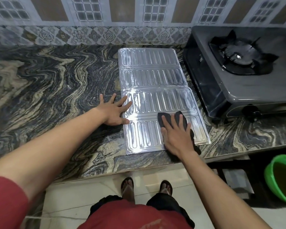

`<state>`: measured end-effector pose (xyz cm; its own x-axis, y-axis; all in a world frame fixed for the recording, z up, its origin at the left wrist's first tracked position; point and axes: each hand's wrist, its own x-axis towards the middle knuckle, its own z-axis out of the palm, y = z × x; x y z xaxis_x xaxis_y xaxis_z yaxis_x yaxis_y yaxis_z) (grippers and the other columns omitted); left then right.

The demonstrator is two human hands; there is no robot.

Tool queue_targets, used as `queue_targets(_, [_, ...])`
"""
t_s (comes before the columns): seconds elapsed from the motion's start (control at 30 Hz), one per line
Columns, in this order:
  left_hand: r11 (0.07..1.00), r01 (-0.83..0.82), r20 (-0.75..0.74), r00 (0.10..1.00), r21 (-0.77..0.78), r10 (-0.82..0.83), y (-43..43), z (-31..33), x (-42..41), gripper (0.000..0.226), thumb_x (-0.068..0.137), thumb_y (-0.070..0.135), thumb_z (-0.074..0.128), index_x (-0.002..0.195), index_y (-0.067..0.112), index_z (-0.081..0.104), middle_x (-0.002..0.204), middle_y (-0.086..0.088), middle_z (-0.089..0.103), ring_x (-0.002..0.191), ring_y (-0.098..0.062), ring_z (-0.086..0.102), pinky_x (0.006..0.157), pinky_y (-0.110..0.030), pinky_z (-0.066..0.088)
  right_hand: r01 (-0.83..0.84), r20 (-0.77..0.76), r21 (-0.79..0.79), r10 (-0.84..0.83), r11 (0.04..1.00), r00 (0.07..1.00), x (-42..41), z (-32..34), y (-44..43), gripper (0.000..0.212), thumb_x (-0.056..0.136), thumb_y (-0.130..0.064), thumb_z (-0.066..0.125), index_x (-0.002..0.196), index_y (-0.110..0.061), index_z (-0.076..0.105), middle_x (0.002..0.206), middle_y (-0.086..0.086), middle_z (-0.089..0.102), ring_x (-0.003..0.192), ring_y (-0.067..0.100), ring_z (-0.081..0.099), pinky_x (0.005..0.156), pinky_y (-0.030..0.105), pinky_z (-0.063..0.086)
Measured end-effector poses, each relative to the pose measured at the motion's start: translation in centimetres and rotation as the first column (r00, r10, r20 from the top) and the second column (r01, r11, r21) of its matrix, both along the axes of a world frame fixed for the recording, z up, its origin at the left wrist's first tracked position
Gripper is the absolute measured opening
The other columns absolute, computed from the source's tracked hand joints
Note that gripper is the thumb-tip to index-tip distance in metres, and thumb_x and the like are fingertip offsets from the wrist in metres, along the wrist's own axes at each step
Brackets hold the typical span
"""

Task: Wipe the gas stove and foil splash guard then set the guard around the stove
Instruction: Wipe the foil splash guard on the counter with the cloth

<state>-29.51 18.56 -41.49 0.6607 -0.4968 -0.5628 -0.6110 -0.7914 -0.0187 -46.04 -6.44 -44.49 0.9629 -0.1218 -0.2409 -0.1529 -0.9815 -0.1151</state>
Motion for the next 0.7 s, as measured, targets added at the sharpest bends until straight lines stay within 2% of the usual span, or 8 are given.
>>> queue_targets(0.2, [0.996,0.086,0.063,0.994,-0.011,-0.086,0.0,-0.3,-0.1,0.089,0.089,0.078,0.025,0.153,0.036,-0.02,0.161,0.003,-0.027,0.151,-0.022,-0.02,0.116,-0.064,-0.013,-0.289,0.033,0.037,0.288,0.957,0.957,-1.7,0.4,6.3,0.055,0.105,-0.049,0.008,0.157,-0.035,0.001,0.165,0.003,0.001,0.149,0.033,-0.018,0.118,0.06,-0.008])
queue_targets(0.3, [0.991,0.13,0.086,0.988,-0.016,-0.128,0.1,-0.4,0.1,0.09,0.09,0.077,0.024,0.155,0.031,-0.018,0.162,-0.001,-0.025,0.151,-0.021,-0.018,0.119,-0.055,-0.014,-0.441,0.077,0.045,0.437,0.896,0.896,-2.6,-0.3,7.9,0.055,0.105,-0.047,0.014,0.157,-0.033,0.011,0.165,0.002,0.012,0.152,0.031,-0.008,0.119,0.059,-0.003])
queue_targets(0.4, [0.985,0.17,0.118,0.979,-0.006,-0.168,0.2,-0.6,0.2,0.091,0.09,0.077,0.022,0.156,0.027,-0.017,0.162,-0.005,-0.023,0.151,-0.02,-0.017,0.121,-0.05,-0.013,-0.503,0.097,0.059,0.496,0.862,0.863,-2.4,-0.4,6.5,0.053,0.105,-0.046,0.018,0.157,-0.033,0.018,0.164,0.0,0.019,0.152,0.026,-0.004,0.121,0.056,0.0])
queue_targets(0.53, [0.983,0.182,0.125,0.975,0.004,-0.181,0.1,-0.7,0.3,0.092,0.09,0.077,0.022,0.156,0.025,-0.017,0.162,-0.005,-0.022,0.151,-0.019,-0.018,0.121,-0.05,-0.012,-0.442,0.061,0.056,0.439,0.895,0.897,-1.8,0.0,1.9,0.052,0.106,-0.047,0.015,0.157,-0.037,0.01,0.164,-0.005,0.008,0.151,0.024,-0.013,0.121,0.05,-0.007])
queue_targets(0.63, [0.983,0.181,0.126,0.976,0.006,-0.18,0.1,-0.7,0.3,0.092,0.09,0.077,0.022,0.156,0.025,-0.017,0.162,-0.005,-0.023,0.151,-0.019,-0.017,0.122,-0.049,-0.011,-0.293,0.039,0.024,0.292,0.956,0.956,-1.1,0.1,-2.6,0.052,0.105,-0.048,0.011,0.156,-0.038,0.004,0.164,-0.005,0.001,0.15,0.024,-0.017,0.121,0.051,-0.007])
queue_targets(0.7, [0.983,0.185,0.132,0.974,0.008,-0.184,0.1,-0.8,0.3,0.092,0.09,0.076,0.022,0.156,0.025,-0.017,0.162,-0.006,-0.022,0.151,-0.019,-0.016,0.122,-0.049,-0.011,-0.172,0.038,-0.002,0.172,0.985,0.984,-0.2,0.2,-5.2,0.053,0.106,-0.046,0.014,0.157,-0.035,0.007,0.165,-0.002,0.004,0.15,0.027,-0.014,0.121,0.052,-0.004])
